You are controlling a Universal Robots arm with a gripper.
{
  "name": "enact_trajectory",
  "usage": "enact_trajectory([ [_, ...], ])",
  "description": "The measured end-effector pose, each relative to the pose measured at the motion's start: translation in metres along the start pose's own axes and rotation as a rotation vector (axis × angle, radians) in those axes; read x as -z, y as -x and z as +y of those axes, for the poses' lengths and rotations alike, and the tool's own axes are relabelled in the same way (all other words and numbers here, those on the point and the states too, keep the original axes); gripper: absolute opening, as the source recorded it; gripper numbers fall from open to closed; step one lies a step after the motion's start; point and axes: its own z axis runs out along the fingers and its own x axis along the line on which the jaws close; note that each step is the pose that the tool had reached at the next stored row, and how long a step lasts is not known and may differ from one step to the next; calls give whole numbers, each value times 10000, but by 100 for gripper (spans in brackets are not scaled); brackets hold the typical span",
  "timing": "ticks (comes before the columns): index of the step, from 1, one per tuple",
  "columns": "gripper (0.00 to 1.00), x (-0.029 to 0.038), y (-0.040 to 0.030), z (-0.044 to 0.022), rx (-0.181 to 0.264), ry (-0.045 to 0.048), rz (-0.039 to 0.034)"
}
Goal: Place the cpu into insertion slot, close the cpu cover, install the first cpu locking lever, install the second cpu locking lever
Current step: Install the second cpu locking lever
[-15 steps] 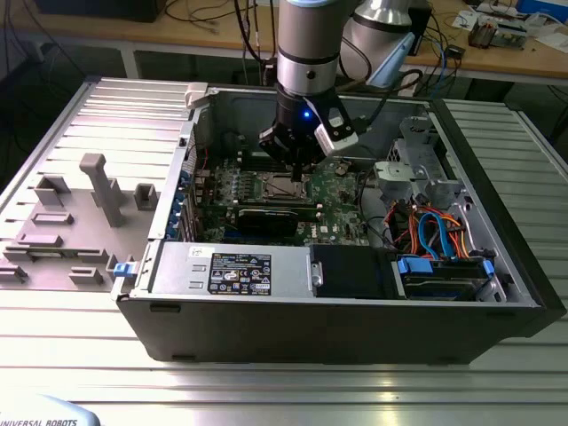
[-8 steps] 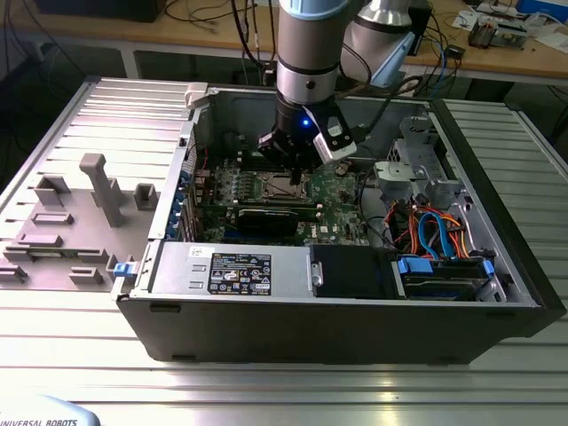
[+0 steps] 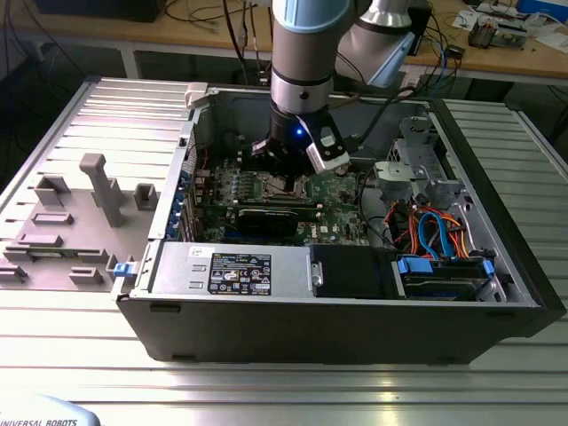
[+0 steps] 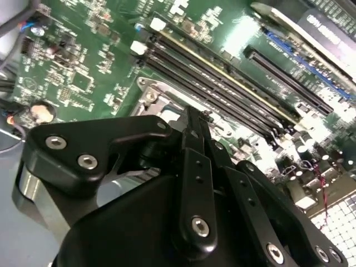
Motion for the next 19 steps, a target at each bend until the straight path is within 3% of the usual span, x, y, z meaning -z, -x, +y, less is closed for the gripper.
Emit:
enact_trajectory([
  [2, 11, -12, -93, -15, 0, 12, 1],
  [5, 11, -33, -154, -35, 5, 90, -2],
  [10, 11, -89, -210, -107, 15, 280, -9],
  [14, 11, -96, -234, -143, 13, 341, -12],
  [18, 11, -113, -330, -156, 12, 608, -24],
  [19, 11, -124, -345, -158, 12, 637, -26],
])
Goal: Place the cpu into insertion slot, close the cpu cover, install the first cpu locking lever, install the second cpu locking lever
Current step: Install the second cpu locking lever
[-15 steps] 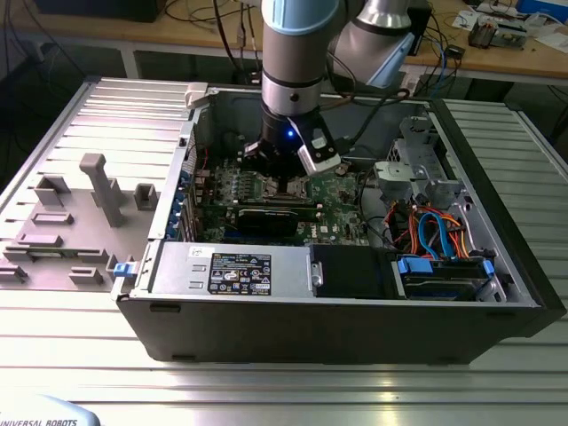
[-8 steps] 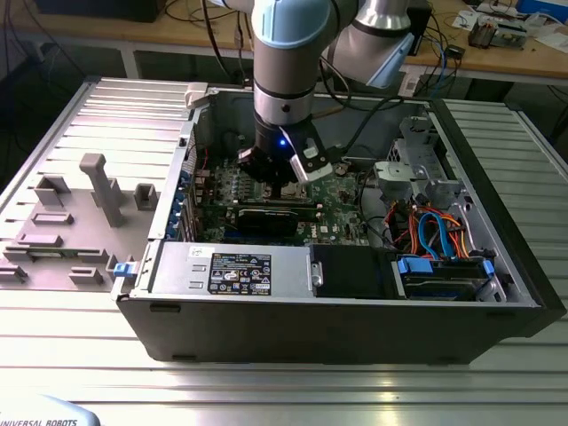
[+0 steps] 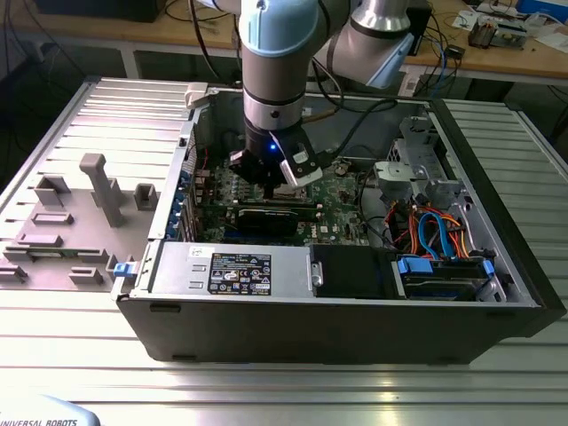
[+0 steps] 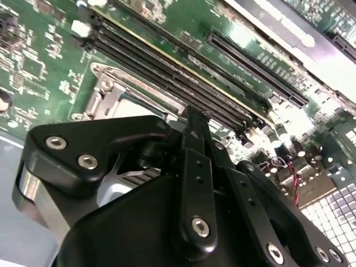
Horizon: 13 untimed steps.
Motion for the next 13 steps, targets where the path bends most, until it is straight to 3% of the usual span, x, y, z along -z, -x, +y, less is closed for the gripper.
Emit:
enact_trajectory([
  [3, 11, -51, -10, -31, 0, 43, -1],
  [7, 11, -95, -65, -73, -2, 255, -12],
  [11, 11, -137, -109, -88, -5, 569, -27],
  [13, 11, -144, -110, -98, -6, 590, -27],
])
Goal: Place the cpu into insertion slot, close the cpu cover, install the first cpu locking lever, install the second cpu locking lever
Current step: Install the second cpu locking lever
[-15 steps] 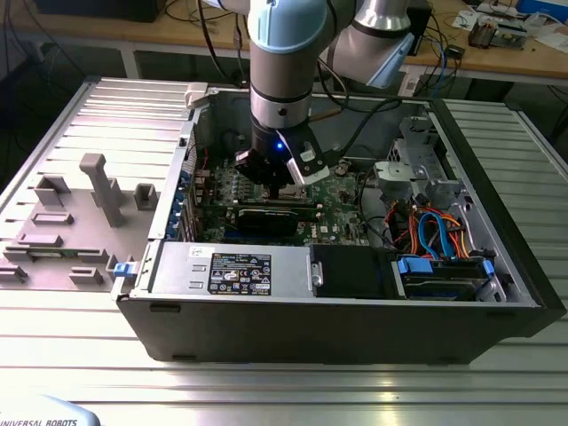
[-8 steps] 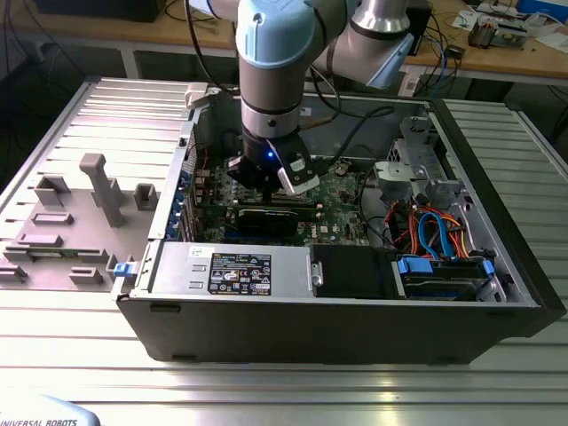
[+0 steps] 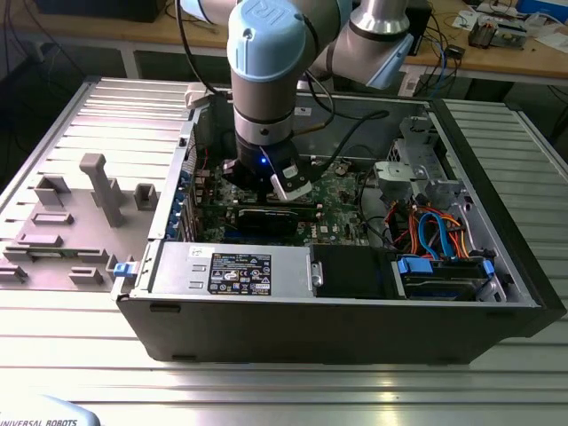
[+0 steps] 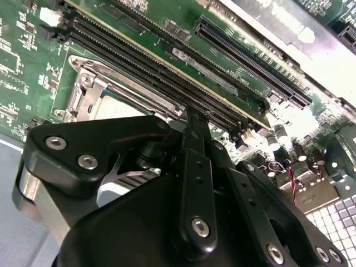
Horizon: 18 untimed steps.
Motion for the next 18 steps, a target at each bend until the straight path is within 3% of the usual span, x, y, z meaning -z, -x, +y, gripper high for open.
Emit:
enact_trajectory([
  [4, 11, 6, -2, -43, -1, 17, -1],
  [8, 11, -38, -7, -53, 1, 91, -4],
  [15, 11, -103, -32, -38, -3, 385, -17],
  [18, 11, -128, -37, -31, -5, 468, -16],
])
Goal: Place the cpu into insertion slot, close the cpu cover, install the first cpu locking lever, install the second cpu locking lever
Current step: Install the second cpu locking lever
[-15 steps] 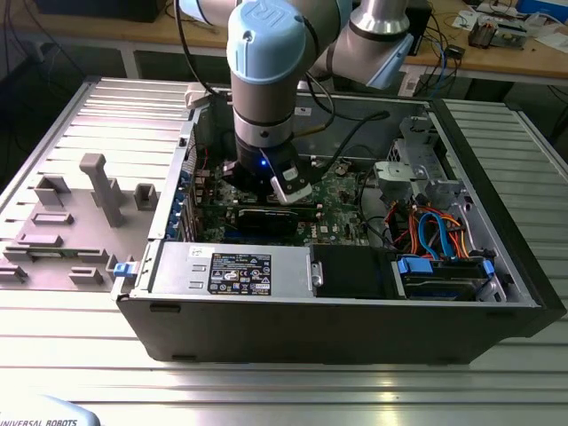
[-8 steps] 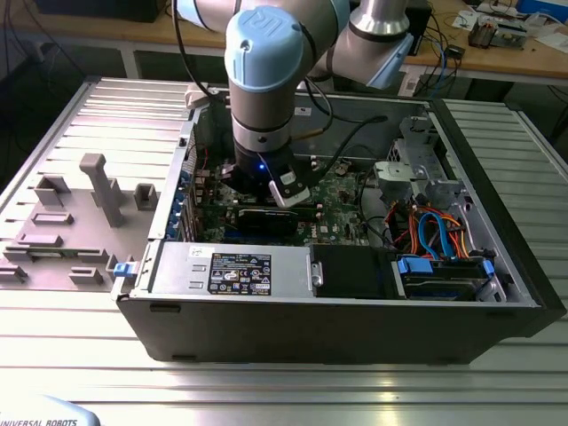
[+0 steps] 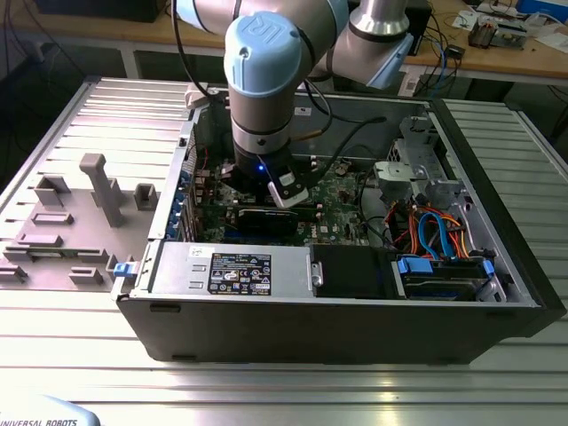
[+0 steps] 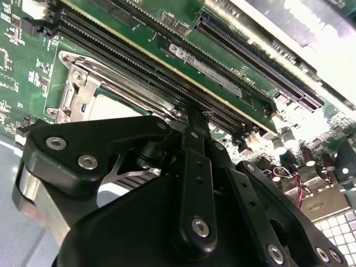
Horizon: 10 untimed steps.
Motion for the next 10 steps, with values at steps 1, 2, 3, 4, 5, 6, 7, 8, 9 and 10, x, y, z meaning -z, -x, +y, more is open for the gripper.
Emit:
enact_trajectory([
  [1, 11, -8, -2, 3, 0, 29, -4],
  [2, 11, -14, -5, 6, 0, 50, -8],
  [3, 11, -19, -7, 9, 0, 74, -8],
  [4, 11, -25, -9, 13, 0, 91, -12],
  [5, 11, -29, -12, 17, 0, 110, -13],
  [6, 11, -31, -16, 21, 0, 128, -12],
  [7, 11, -32, -19, 24, 0, 137, -11],
  [8, 11, -31, -20, 25, 1, 138, -12],
  [9, 11, -20, -20, 30, 2, 147, -18],
  [10, 11, -1, -21, 36, 2, 153, -22],
])
